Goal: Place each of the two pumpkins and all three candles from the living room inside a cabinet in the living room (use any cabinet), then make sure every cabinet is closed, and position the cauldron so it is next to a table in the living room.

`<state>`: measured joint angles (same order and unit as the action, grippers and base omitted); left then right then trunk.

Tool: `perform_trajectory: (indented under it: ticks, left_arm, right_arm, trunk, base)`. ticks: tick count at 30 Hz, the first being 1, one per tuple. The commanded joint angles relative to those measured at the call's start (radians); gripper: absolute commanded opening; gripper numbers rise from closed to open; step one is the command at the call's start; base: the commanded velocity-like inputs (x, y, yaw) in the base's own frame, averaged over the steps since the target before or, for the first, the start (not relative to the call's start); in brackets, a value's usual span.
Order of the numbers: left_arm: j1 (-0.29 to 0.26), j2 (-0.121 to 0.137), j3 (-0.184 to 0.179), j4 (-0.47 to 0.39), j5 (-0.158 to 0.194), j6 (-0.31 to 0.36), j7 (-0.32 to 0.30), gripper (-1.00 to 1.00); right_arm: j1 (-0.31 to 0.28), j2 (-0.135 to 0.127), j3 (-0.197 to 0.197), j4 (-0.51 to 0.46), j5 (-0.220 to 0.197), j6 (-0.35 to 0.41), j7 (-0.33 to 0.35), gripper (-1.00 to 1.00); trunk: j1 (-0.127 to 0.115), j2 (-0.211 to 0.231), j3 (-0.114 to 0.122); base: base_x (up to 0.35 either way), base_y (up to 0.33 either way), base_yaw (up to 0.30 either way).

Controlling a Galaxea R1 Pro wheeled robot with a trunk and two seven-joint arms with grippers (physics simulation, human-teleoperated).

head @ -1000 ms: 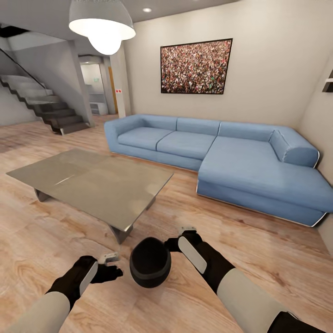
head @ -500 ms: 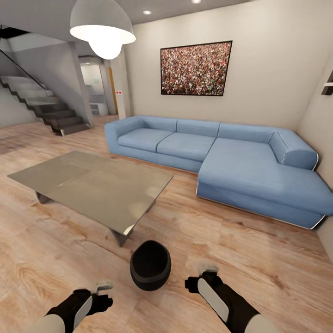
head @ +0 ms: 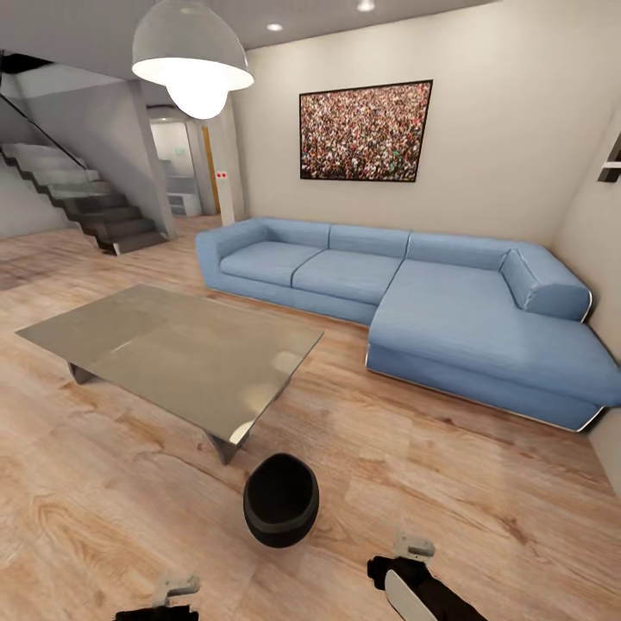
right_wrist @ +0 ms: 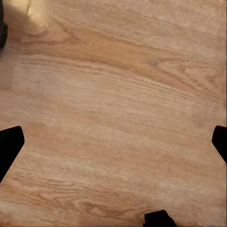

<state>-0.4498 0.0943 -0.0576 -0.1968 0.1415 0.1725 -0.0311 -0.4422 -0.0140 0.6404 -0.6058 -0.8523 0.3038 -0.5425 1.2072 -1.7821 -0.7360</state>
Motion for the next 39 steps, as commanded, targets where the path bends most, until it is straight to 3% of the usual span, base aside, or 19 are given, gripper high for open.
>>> perform_trajectory:
  ticks: [1,7,12,15,20,24,39]
  left_arm:
    - [0.007,0.001,-0.006,0.006,0.010,-0.011,-0.001,1.00]
    - [0.089,0.005,-0.004,0.054,0.011,-0.158,-0.001,1.00]
    - [0.141,0.013,-0.003,0.060,0.012,-0.220,-0.001,1.00]
    - [0.176,0.030,-0.001,0.061,0.013,-0.247,-0.001,1.00]
    - [0.195,0.077,0.003,0.062,0.014,-0.261,-0.001,1.00]
    - [0.198,0.100,0.004,0.070,0.012,-0.265,-0.001,1.00]
    - [0.201,0.112,-0.005,0.137,0.008,-0.259,-0.002,1.00]
  right_arm:
    - [-0.001,-0.001,0.007,0.014,-0.005,-0.012,-0.006,1.00]
    - [0.000,0.000,0.011,0.145,0.000,-0.123,-0.001,1.00]
    - [0.001,0.006,0.012,0.196,0.027,-0.154,-0.001,1.00]
    - [0.001,0.009,0.012,0.251,0.036,-0.164,0.000,1.00]
    - [0.002,0.015,0.011,0.299,0.032,-0.168,0.001,1.00]
    - [0.005,0.017,0.010,0.314,0.029,-0.168,0.001,1.00]
    - [0.104,0.016,0.008,0.384,0.027,-0.170,0.001,1.00]
  trunk:
    - [-0.004,0.007,0.002]
    - [-0.027,0.049,0.021]
    - [-0.046,0.084,0.037]
    - [-0.058,0.105,0.046]
    - [-0.077,0.140,0.062]
    - [-0.092,0.168,0.074]
    - [-0.150,0.273,0.121]
  base:
    - [0.000,0.000,0.000]
    - [0.000,0.000,0.000]
    - [0.000,0.000,0.000]
    - [0.000,0.000,0.000]
    - [0.000,0.000,0.000]
    - [0.000,0.000,0.000]
    - [0.000,0.000,0.000]
